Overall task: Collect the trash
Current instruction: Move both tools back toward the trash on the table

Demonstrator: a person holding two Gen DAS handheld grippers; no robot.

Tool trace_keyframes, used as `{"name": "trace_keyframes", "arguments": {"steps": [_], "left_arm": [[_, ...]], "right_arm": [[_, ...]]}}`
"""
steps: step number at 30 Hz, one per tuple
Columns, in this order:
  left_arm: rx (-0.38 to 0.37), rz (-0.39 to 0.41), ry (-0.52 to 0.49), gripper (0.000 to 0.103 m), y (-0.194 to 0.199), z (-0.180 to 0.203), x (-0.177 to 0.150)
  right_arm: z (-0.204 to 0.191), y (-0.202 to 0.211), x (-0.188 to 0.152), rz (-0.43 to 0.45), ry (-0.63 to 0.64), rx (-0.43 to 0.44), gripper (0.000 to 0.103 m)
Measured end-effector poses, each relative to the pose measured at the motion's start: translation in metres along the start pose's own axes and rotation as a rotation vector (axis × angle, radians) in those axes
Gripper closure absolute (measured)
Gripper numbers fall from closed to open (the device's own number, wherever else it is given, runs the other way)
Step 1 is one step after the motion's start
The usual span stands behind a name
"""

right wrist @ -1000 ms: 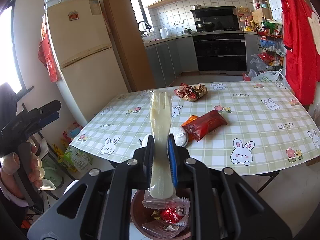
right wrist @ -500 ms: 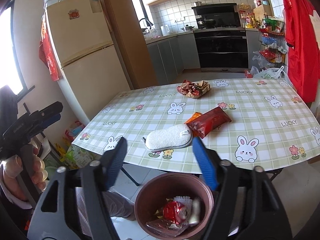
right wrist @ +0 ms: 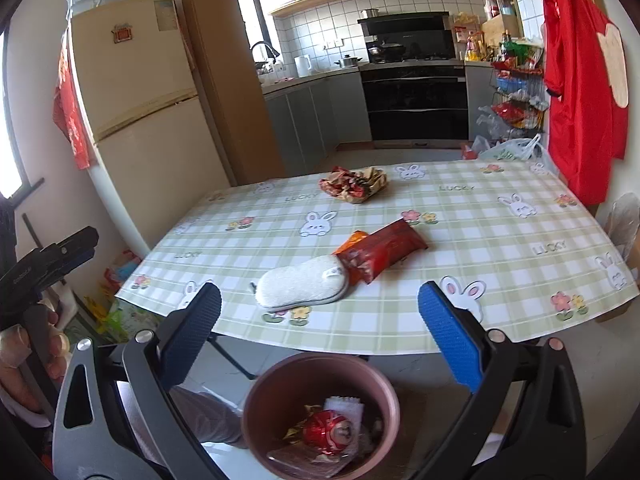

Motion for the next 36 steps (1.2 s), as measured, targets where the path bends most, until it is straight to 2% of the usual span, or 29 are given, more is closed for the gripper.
{"name": "trace_keyframes", "arguments": {"steps": [6, 11, 14, 18, 22, 25, 26, 29, 34, 36], "left_arm": [[-0.006, -0.056, -0.035, 0.013, -0.025, -0.005, -0.02], [-0.073, -0.141, -0.129, 0.013, -0.061, -0.001, -0.05], [-0.108, -0.217, -0.145, 0.013, -0.089, -0.001, -0.076], [-0.21, -0.298, -0.195, 0.013, -0.128, 0.008, -0.112], [-0.321, -0.373, -0.34, 0.013, -0.171, 0.024, -0.14], [-0.455, -0.464, -0.372, 0.013, -0.195, 0.039, -0.162], [-0.476, -0.492, -0.398, 0.013, -0.203, 0.042, -0.17], [-0.509, -0.518, -0.472, 0.013, -0.222, 0.046, -0.184], [-0.554, -0.586, -0.503, 0.013, -0.248, 0.048, -0.197], [-0.569, -0.592, -0.555, 0.013, -0.252, 0.05, -0.202]], "right_arm": [[0.022, -0.015, 0.01, 0.005, 0.031, -0.043, 0.006], [0.037, -0.035, 0.014, -0.002, 0.034, -0.056, 0.006], [0.041, -0.051, 0.01, -0.019, 0.031, -0.051, 0.006], [0.049, -0.075, -0.003, -0.061, 0.026, -0.046, 0.006], [0.059, -0.096, -0.016, -0.104, 0.011, -0.051, 0.006], [0.064, -0.106, -0.019, -0.116, 0.0, -0.057, 0.006], [0.067, -0.11, -0.019, -0.119, -0.003, -0.059, 0.006], [0.073, -0.118, -0.02, -0.127, -0.004, -0.064, 0.006], [0.08, -0.128, -0.023, -0.145, 0.002, -0.065, 0.006], [0.082, -0.13, -0.024, -0.152, 0.002, -0.067, 0.006]]}}
Point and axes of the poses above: each gripper's, at about its wrist camera, not at the fingertips, and y roughly against the way its jaws point, z to its right, x to its top, the point moved 9 cm from there along -y, roughly the way its jaws point, and after that the axes turned 15 degrees about z, right-handed, at the moved point
